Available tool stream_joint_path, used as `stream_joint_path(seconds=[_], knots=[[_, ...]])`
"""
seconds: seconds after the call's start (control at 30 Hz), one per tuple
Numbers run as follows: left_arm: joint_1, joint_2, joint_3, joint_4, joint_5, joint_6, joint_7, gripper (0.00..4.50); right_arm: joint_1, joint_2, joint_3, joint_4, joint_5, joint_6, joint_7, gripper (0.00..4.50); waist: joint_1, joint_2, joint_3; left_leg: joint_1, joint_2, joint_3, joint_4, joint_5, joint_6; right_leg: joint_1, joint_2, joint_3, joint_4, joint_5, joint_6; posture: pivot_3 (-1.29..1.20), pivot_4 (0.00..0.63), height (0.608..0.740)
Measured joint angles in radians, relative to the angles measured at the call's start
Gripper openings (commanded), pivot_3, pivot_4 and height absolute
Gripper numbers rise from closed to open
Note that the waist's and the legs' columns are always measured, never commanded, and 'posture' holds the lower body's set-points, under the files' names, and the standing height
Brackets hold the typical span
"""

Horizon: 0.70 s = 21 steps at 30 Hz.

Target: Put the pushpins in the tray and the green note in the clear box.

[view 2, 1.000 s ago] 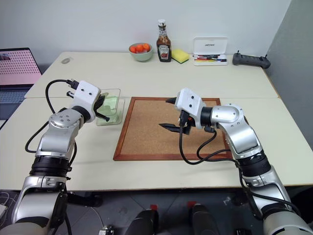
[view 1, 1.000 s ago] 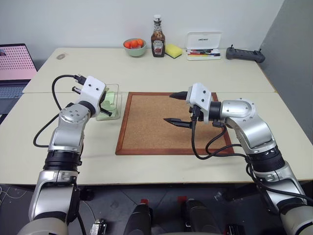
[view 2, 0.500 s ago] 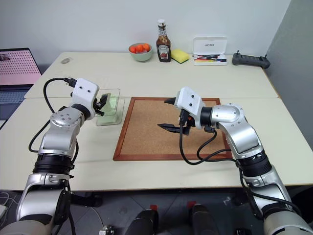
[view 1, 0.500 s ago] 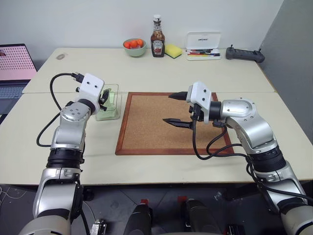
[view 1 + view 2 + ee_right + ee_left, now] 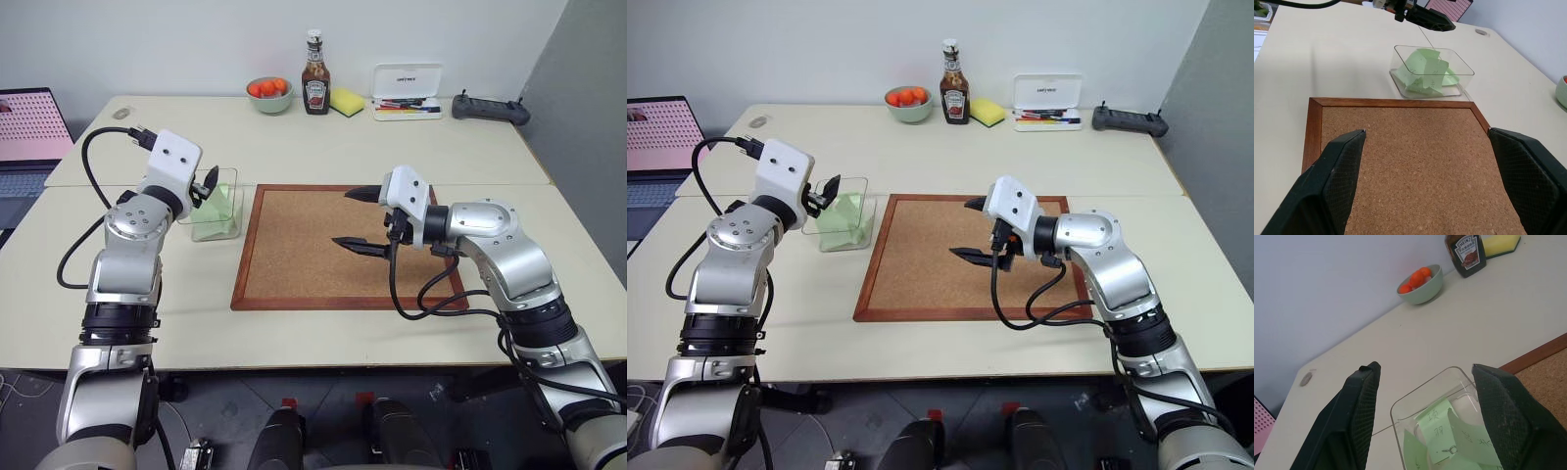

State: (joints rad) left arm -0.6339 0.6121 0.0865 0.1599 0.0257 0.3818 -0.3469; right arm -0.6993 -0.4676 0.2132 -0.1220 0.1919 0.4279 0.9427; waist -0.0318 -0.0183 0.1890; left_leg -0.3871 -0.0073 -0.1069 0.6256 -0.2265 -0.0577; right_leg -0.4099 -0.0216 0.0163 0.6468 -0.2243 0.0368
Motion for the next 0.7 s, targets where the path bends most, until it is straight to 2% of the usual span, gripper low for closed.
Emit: stream_joint_path(seconds=[0.13,0.23,0.37,0.5,0.7], knots=[[0.025,-0.028,0.04,-0.105,-0.121,0.084,-0.074,3.15,0.031,0.002,-0.042,-0.022,0.033,0.02,-0.028,4.23,0.0,0.0,0.0,-0.001,0.0,0.0,0.0,0.0,0.0,0.0,0.0,0.0,-0.001,0.0,0.0,0.0,0.15,0.74],[0.158,-0.021,0.021,-0.273,-0.224,0.137,-0.209,3.15,0.124,0.026,-0.125,-0.074,0.068,0.015,-0.097,4.23,0.0,0.0,0.0,-0.001,0.0,0.001,-0.001,0.0,0.0,0.0,-0.001,0.001,-0.002,0.0,0.0,0.0,0.15,0.74],[0.313,-0.02,-0.037,-0.395,-0.253,0.144,-0.271,3.15,0.278,0.051,-0.182,-0.088,0.077,-0.022,-0.16,4.23,0.001,0.0,0.0,-0.003,0.0,0.0,0.001,0.0,-0.001,-0.001,0.0,0.001,0.0,0.0,-0.001,0.0,0.15,0.74],[0.385,-0.053,-0.043,-0.444,-0.293,0.119,-0.301,3.15,0.393,0.044,-0.217,-0.077,0.077,-0.072,-0.178,4.23,0.002,0.0,0.0,0.0,0.0,0.001,0.001,0.0,0.0,0.0,0.0,0.001,0.0,-0.001,-0.002,0.0,0.15,0.74],[0.43,-0.07,-0.045,-0.465,-0.321,0.098,-0.328,3.15,0.432,0.003,-0.264,-0.044,0.099,-0.112,-0.162,4.23,-0.001,0.0,0.0,0.002,0.001,0.002,0.001,0.0,0.0,0.001,0.0,0.001,0.001,-0.003,-0.006,0.0,0.15,0.74]])
